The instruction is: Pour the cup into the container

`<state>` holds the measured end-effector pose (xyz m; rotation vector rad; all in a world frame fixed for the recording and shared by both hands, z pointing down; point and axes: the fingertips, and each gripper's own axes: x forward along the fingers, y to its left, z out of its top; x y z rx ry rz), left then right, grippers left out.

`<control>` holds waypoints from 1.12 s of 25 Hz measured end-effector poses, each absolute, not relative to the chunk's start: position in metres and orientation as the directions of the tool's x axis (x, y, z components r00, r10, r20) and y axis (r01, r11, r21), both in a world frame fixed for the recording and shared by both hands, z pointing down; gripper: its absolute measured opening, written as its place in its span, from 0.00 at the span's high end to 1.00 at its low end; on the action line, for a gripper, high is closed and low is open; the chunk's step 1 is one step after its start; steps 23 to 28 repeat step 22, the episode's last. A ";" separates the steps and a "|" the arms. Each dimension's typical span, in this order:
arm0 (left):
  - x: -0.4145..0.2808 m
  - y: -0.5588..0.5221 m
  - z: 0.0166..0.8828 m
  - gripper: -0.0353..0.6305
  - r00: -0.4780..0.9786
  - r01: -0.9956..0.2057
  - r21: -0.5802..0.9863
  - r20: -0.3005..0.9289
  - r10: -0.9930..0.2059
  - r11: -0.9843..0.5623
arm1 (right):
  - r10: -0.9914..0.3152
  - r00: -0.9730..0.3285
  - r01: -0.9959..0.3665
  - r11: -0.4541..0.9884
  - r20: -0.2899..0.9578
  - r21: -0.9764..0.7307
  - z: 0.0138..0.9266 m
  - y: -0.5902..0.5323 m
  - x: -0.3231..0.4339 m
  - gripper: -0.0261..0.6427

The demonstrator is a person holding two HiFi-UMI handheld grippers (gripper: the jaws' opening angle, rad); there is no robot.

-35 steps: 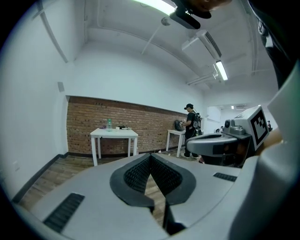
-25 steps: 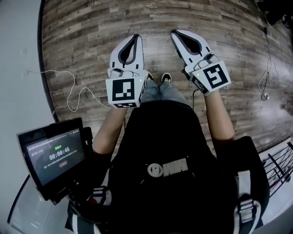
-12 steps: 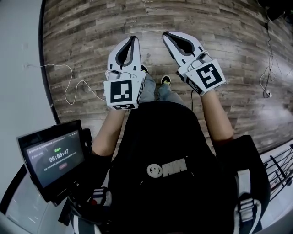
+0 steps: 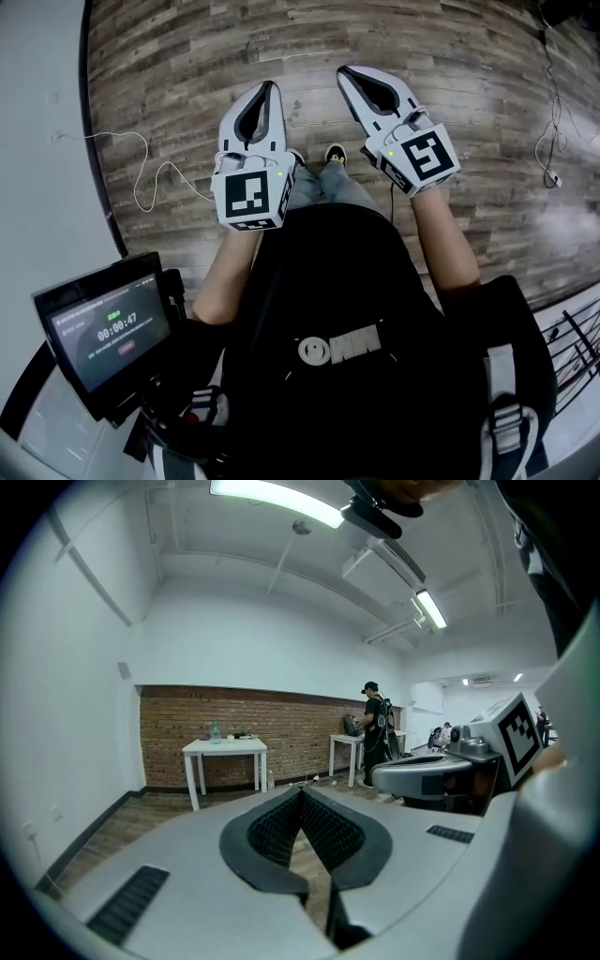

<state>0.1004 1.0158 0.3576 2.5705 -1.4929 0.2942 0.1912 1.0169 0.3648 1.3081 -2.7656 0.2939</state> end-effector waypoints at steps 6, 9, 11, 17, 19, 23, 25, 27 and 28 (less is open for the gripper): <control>0.097 1.023 0.351 0.95 0.511 -0.856 0.037 0.216 -0.832 -0.516 | -0.775 -0.614 -0.789 0.604 0.148 -0.108 0.360 1.029 0.187 0.95; 0.094 1.025 0.350 0.95 0.523 -0.849 0.037 0.208 -0.827 -0.527 | -0.786 -0.602 -0.799 0.593 0.143 -0.100 0.356 1.032 0.184 0.95; 0.089 1.025 0.347 0.95 0.526 -0.847 0.035 0.205 -0.826 -0.531 | -0.791 -0.596 -0.803 0.587 0.139 -0.098 0.352 1.033 0.181 0.95; 0.085 1.028 0.342 0.95 0.533 -0.843 0.040 0.194 -0.824 -0.536 | -0.781 -0.607 -0.795 0.601 0.148 -0.084 0.349 1.037 0.170 0.95; 0.083 1.029 0.341 0.95 0.535 -0.842 0.042 0.193 -0.822 -0.538 | -0.779 -0.609 -0.793 0.604 0.149 -0.083 0.349 1.039 0.166 0.95; 0.079 1.031 0.341 0.95 0.539 -0.839 0.042 0.192 -0.820 -0.542 | -0.778 -0.610 -0.792 0.605 0.149 -0.080 0.349 1.040 0.161 0.95; 0.079 1.031 0.341 0.95 0.539 -0.839 0.042 0.192 -0.820 -0.542 | -0.778 -0.610 -0.792 0.605 0.149 -0.080 0.349 1.040 0.161 0.95; 0.079 1.031 0.341 0.95 0.539 -0.839 0.042 0.192 -0.820 -0.542 | -0.778 -0.610 -0.792 0.605 0.149 -0.080 0.349 1.040 0.161 0.95; 0.079 1.031 0.341 0.95 0.539 -0.839 0.042 0.192 -0.820 -0.542 | -0.778 -0.610 -0.792 0.605 0.149 -0.080 0.349 1.040 0.161 0.95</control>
